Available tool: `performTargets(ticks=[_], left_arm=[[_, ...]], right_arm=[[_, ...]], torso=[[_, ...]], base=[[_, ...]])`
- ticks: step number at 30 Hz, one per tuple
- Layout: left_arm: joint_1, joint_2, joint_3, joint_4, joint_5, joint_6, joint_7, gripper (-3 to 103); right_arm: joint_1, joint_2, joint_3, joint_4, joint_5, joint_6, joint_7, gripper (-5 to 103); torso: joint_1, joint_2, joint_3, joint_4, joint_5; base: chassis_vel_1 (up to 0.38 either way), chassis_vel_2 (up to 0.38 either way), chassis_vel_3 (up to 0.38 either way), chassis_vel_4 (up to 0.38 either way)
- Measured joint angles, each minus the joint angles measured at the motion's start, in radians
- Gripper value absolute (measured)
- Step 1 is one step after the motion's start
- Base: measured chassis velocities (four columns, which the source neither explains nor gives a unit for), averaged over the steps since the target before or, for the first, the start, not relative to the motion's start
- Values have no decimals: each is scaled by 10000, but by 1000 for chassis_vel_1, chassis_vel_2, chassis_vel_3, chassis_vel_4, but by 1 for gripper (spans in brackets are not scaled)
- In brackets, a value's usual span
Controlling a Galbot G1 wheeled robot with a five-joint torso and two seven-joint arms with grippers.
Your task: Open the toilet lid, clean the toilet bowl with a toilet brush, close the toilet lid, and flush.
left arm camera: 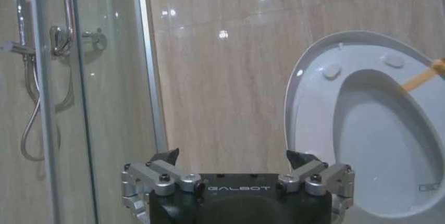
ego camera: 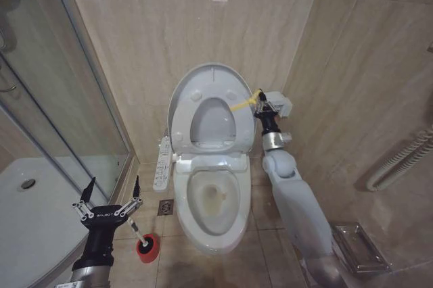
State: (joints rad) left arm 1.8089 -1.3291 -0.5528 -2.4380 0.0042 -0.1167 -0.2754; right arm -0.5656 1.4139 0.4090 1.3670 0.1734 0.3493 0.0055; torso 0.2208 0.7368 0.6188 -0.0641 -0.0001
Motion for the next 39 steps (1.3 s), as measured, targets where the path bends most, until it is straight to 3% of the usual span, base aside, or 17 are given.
performTargets(ticks=[10,14,19,25,31,33,39], left_arm=[[0,0,0,0,0,0,0,100],[0,0,0,0,0,0,0,100],[0,0,0,1,0,0,0,100],[0,0,0,0,0,0,0,100],[0,0,0,0,0,0,0,100],[1,0,0,0,0,0,0,100],[0,0,0,0,0,0,0,100]], right_arm=[[1133,169,-27,-1556,-489,392,80,0],[931,46,-25,-1227,-163,180,116,0],[308,-449,141,-131,426,-384,190,0],[-141,-850,349,410,555,-519,127,0],[-66,-671,348,-289,289,-5,2,0],[36,-457,323,-702,17,621,-134,0],[-43,-465,285,-714,-139,729,-181,0]], torso=[[0,-1,0,6,0],[0,-1,0,11,0],[-1,-1,-1,-2,1],[-2,0,-2,4,1],[-2,-1,-1,-1,2],[-1,-1,-1,0,2],[-2,0,-1,3,2]], base=[[0,0,0,0],[0,0,0,0],[0,0,0,0],[0,0,0,0],[0,0,0,0],[0,0,0,0],[0,0,0,0]])
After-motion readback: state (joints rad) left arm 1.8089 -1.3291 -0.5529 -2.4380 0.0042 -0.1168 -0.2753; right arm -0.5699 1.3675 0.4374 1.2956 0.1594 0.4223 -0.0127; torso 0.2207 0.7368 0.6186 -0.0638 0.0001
